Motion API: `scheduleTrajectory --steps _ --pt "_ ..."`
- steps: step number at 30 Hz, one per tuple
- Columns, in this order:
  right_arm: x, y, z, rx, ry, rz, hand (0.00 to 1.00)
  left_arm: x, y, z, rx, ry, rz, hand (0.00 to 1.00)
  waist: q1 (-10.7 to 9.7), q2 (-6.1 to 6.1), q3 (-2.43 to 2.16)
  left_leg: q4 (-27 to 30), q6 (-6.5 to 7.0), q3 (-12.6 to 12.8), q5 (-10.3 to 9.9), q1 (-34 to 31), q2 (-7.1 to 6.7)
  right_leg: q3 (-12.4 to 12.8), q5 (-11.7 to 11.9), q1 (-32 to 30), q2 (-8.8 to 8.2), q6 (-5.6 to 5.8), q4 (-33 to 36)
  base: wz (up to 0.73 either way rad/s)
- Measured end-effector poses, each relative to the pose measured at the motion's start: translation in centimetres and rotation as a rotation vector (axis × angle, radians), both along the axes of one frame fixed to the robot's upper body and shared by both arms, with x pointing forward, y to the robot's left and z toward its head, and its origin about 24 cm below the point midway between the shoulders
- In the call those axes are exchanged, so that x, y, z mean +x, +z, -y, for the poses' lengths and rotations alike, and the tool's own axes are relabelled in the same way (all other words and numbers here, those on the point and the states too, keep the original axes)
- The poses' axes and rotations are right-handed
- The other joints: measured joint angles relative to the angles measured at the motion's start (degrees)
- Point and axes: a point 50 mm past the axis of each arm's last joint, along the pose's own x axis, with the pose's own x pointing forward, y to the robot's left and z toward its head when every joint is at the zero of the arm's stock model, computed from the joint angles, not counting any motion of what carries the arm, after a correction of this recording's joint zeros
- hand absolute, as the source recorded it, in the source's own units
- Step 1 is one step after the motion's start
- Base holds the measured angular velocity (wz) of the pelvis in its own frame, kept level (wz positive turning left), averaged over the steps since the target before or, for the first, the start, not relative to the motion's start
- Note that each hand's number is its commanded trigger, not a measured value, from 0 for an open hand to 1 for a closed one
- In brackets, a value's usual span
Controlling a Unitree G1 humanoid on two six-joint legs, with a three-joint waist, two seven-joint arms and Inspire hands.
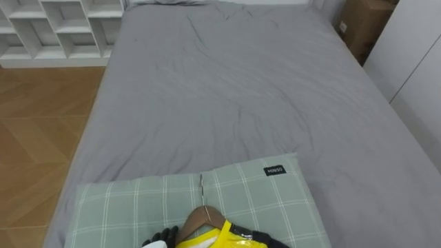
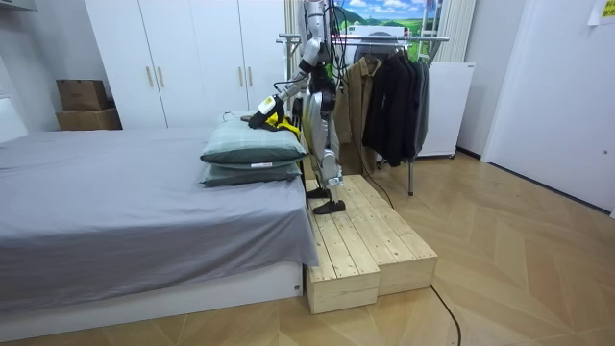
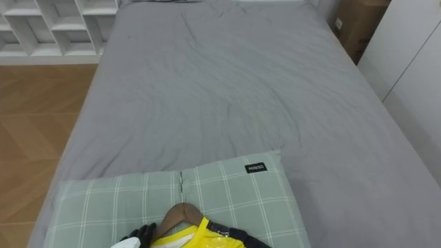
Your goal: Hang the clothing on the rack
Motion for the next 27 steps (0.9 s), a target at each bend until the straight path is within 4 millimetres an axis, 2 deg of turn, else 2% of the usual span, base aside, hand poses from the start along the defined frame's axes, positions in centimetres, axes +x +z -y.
scheduleTrajectory --steps 12,22,27 --pt "0.0 0.0 -0.1 0.006 0.009 0.000 0.00 -0.4 -0.4 0.4 0.003 -0.034 -0.036 0.00 -0.1 -0.01 0.13 -0.1 0.14 0.1 0.1 0.0 -0.13 0.1 0.0 0.1 -0.14 0.00 0.0 0.00" --pt "0.1 0.0 -0.2 0.014 0.005 0.002 0.00 -0.6 -0.9 0.1 0.015 -0.031 -0.045 0.00 0.0 -0.92 0.68 -0.3 0.23 0.1 0.3 0.2 -0.38 0.2 -0.1 0.1 -0.35 0.17 -0.1 0.00" --pt "0.0 0.0 -0.3 0.015 0.003 -0.005 0.00 -0.8 -1.2 -0.3 0.027 -0.022 -0.049 0.00 0.1 -1.30 0.51 -0.7 0.36 0.2 0.3 0.4 -0.51 0.3 -0.2 0.1 -0.45 0.26 -0.1 0.00"
